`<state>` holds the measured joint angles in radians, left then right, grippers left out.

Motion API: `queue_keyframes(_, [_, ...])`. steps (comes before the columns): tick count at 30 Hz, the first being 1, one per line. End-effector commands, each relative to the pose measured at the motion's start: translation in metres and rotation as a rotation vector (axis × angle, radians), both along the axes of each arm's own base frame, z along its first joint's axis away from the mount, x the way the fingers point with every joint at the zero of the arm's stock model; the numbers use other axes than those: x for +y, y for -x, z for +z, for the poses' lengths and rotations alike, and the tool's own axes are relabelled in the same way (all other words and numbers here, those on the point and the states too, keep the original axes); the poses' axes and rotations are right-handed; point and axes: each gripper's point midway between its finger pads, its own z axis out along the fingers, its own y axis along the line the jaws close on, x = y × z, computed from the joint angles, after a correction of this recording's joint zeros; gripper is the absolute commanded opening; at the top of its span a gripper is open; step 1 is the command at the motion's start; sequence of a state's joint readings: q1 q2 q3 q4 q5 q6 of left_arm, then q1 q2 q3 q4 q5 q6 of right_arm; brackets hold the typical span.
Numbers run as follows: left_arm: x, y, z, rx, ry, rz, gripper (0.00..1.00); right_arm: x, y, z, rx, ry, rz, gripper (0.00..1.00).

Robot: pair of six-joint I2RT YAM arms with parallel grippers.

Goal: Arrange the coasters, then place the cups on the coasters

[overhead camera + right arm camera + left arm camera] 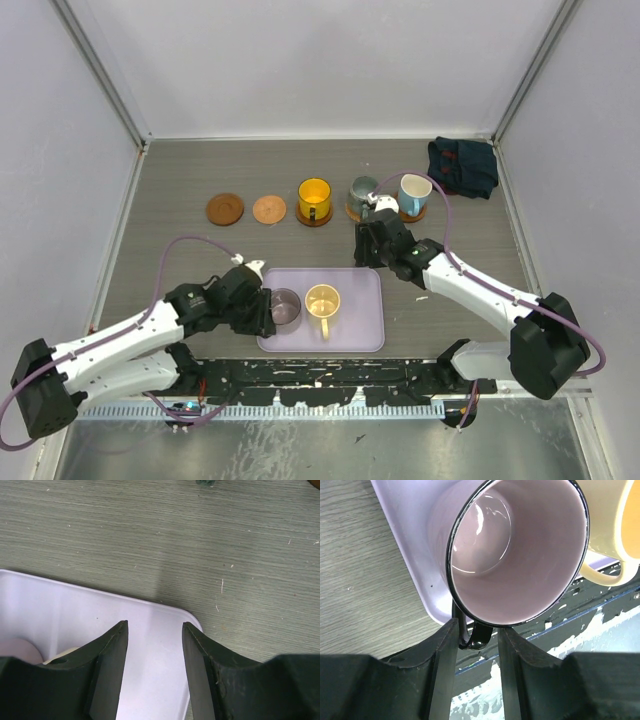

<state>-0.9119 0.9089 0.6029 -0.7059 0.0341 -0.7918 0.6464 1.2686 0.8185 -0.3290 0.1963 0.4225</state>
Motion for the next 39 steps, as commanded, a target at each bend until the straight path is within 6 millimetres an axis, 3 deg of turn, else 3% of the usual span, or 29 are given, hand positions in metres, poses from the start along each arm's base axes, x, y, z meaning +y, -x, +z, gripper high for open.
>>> queue_keyframes(1, [-0.013,-0.004,0.004,-0.029,0.04,-0.035,0.38,0.005,-0.005,0.014,-0.047,-0.044,-0.009,0.53])
queue_keyframes(11, [-0.001,-0.007,-0.016,-0.023,-0.048,-0.007,0.38,0.007,-0.006,0.013,-0.044,-0.043,-0.002,0.52])
queue_keyframes(22, [0.01,-0.023,-0.019,-0.098,-0.109,0.046,0.38,0.009,-0.008,0.014,-0.045,-0.038,0.005,0.53])
queue_keyframes(30, [0.008,-0.037,-0.02,-0.144,-0.147,0.045,0.48,0.011,-0.01,0.011,-0.04,-0.039,0.007,0.52])
queue_keyframes(39, [-0.001,-0.05,-0.016,-0.241,-0.128,-0.002,0.48,0.011,-0.008,0.009,-0.036,-0.042,0.005,0.52])
